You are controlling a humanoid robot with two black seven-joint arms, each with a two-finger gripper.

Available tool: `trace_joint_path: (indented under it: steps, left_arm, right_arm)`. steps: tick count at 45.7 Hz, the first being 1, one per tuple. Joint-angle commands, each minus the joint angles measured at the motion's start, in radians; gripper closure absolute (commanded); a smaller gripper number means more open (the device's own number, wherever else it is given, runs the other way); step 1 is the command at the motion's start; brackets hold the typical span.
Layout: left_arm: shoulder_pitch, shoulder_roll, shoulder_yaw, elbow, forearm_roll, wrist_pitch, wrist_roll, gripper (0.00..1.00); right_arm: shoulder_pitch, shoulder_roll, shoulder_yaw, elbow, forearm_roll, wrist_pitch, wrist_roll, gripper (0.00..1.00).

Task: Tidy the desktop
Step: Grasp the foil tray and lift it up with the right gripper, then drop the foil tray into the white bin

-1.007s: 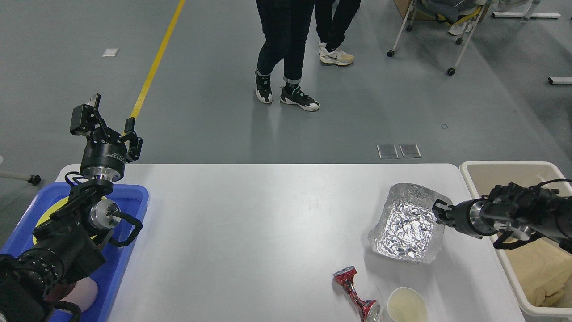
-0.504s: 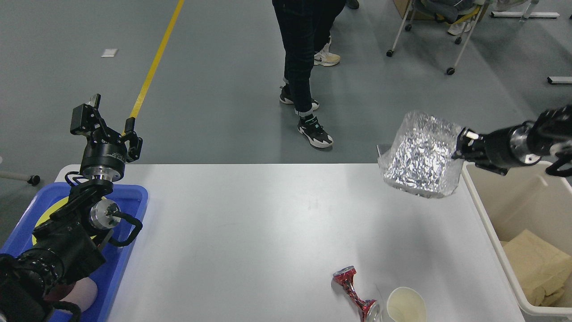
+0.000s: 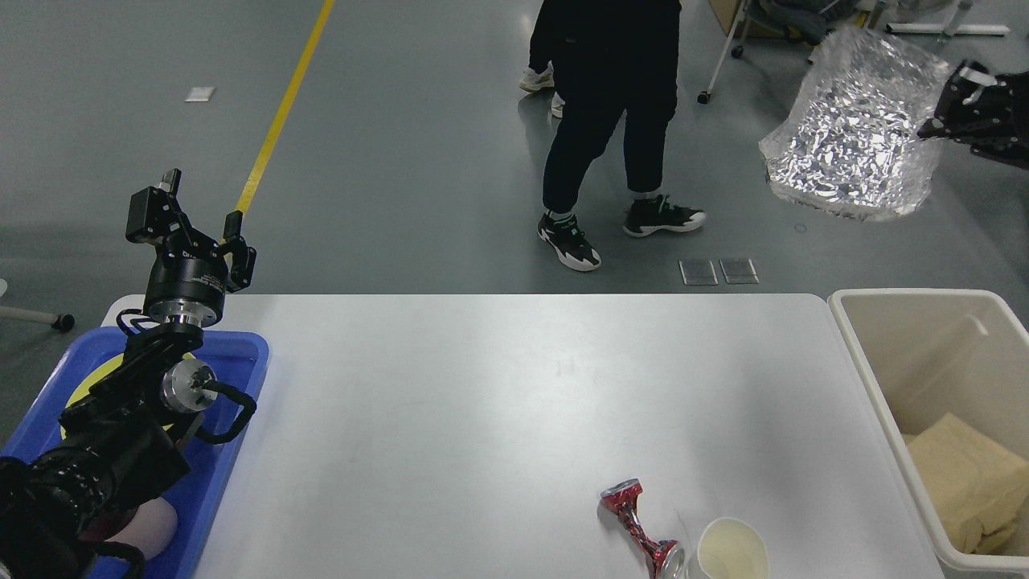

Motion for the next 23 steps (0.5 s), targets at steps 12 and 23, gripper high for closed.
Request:
trace_joint_path:
  steps: [12,23]
  left_arm:
    - [0.0,0.0,0.0,0.0,0.0,0.0,0.0,0.04]
    - [0.0,0.0,0.0,0.0,0.0,0.0,0.0,0.04]
  right_arm:
    - [-0.5,-0.001,0.054,-0.207,0.072,-0.339,-0.003,1.0]
    - [-0.773,0.003,0.209,-0.231,0.088,-0.68,-0.003,1.0]
